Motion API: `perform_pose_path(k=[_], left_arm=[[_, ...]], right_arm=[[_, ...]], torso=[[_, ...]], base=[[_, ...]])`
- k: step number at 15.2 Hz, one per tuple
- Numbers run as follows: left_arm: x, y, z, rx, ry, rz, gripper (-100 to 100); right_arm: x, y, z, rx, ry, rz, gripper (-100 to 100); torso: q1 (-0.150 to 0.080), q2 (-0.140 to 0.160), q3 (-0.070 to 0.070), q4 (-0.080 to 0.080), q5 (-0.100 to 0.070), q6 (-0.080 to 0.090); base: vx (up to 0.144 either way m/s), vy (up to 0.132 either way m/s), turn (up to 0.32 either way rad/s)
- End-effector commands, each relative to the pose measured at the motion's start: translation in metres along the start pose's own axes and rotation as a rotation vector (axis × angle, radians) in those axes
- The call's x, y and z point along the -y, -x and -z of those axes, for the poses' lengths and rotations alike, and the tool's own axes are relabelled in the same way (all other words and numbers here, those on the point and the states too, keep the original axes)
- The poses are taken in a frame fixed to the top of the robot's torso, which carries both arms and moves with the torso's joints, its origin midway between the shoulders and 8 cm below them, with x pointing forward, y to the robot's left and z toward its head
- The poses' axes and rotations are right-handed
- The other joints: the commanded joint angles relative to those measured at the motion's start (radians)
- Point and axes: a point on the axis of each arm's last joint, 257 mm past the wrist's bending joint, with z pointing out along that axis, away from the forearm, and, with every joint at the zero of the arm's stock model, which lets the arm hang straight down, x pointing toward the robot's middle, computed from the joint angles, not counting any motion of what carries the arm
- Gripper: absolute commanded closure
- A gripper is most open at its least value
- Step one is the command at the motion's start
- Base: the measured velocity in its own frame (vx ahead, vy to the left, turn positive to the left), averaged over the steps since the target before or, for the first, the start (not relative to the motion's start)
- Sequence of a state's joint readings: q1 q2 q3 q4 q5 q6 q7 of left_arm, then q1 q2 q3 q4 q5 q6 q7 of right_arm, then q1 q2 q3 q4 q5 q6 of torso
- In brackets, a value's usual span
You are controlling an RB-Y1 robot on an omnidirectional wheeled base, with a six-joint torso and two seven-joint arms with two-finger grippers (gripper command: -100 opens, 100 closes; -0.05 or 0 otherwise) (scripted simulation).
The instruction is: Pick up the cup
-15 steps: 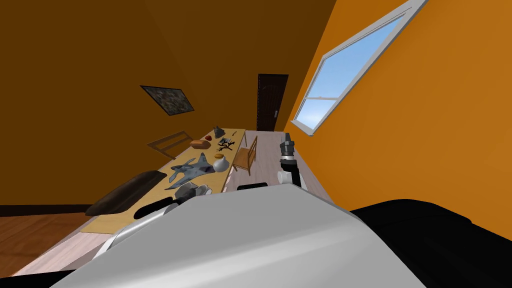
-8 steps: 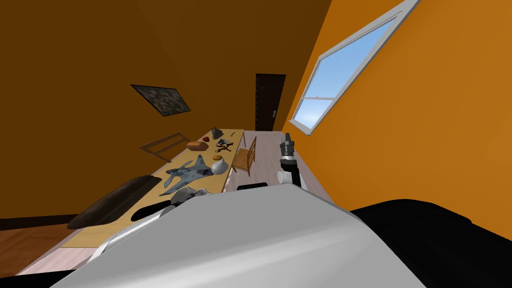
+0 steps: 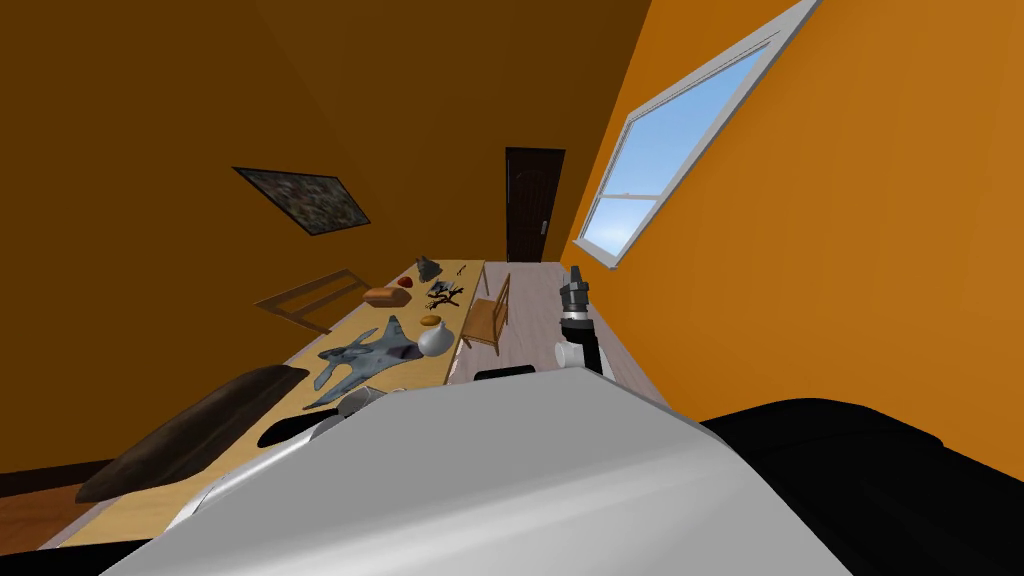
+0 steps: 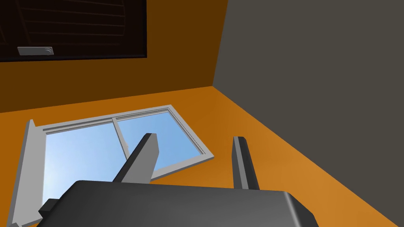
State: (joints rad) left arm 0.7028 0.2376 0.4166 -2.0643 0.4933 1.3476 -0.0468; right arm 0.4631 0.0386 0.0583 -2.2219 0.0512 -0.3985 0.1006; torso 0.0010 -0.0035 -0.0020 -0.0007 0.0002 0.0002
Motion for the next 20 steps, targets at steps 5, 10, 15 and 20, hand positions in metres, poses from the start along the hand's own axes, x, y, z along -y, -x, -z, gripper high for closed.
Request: perform_pose_path(k=[5, 10, 15, 20], left_arm=[[-0.014, 0.0, -0.007, -0.011, 0.047, 0.019, -100], [-0.013, -0.001, -0.024, -0.01, 0.044, 0.024, -100], [-0.013, 0.0, -0.021, -0.011, 0.046, 0.025, 100], [-0.014, 0.0, -0.005, -0.01, 0.047, 0.018, 100]], right_arm=[[0.0, 0.0, 0.0, 0.0, 0.0, 0.0, 0], [0.0, 0.0, 0.0, 0.0, 0.0, 0.0, 0], [0.0, 0.0, 0.0, 0.0, 0.0, 0.0, 0], [0.0, 0.0, 0.0, 0.0, 0.0, 0.0, 0]], torso=[[-0.001, 0.001, 0.0, 0.0, 0.0, 0.0], [-0.001, 0.005, 0.003, 0.001, 0.0, 0.0], [-0.001, 0.003, 0.002, 0.001, 0.0, 0.0], [-0.002, 0.002, 0.001, 0.001, -0.001, 0.0]], base=[[0.027, 0.013, -0.043], [-0.02, 0.002, -0.024], [-0.003, 0.0, 0.001], [0.015, -0.001, 0.019]])
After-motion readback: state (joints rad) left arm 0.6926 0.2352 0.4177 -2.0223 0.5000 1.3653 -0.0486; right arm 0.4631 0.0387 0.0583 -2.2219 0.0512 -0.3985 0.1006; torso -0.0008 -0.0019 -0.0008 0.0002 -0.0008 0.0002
